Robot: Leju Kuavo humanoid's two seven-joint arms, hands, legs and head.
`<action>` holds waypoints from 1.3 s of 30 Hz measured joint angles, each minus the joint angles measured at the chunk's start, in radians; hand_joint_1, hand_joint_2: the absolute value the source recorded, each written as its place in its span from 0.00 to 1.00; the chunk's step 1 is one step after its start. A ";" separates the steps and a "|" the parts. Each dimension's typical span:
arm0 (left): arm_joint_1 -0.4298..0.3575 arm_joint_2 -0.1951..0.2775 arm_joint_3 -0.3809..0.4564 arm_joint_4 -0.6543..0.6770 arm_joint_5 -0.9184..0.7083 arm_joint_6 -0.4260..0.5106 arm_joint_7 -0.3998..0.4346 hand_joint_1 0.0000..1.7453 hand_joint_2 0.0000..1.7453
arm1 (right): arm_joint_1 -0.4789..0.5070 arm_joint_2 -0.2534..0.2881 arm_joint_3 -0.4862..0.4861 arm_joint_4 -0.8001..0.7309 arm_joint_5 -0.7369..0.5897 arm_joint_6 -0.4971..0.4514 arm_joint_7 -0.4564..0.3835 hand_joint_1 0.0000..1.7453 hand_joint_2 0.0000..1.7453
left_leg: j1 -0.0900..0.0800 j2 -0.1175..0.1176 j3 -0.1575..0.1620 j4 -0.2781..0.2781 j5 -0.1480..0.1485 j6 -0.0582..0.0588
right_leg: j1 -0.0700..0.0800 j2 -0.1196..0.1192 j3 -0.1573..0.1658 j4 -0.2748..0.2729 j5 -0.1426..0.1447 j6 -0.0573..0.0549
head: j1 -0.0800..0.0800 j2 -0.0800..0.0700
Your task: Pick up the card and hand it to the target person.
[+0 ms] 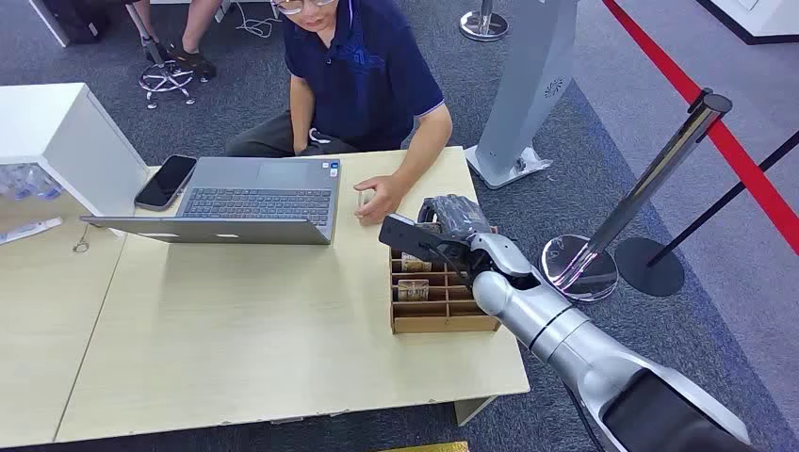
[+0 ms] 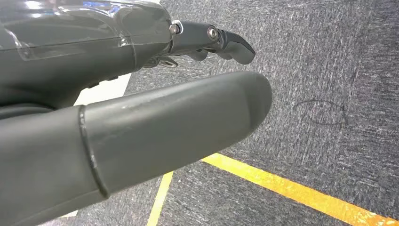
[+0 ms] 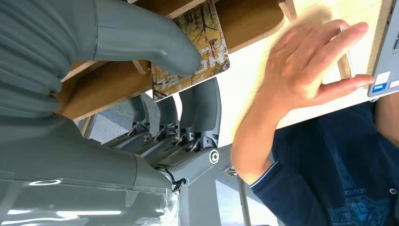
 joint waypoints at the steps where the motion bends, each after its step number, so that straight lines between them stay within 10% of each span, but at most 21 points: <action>1: 0.000 0.000 0.000 0.000 0.000 0.000 0.000 0.00 0.00 | 0.000 0.000 0.000 0.000 -0.001 0.000 0.000 0.75 1.00 | 0.000 0.000 0.000 0.000 0.000 0.000 | 0.000 0.000 0.000 0.000 0.000 0.000 | 0.000 0.000; 39: 0.002 -0.001 0.000 0.000 0.030 0.021 0.005 0.00 0.00 | -0.018 -0.033 -0.001 -0.206 0.002 0.056 0.057 0.82 1.00 | 0.000 0.000 0.000 0.000 0.000 0.000 | 0.000 0.001 0.000 0.000 0.000 0.000 | 0.000 0.000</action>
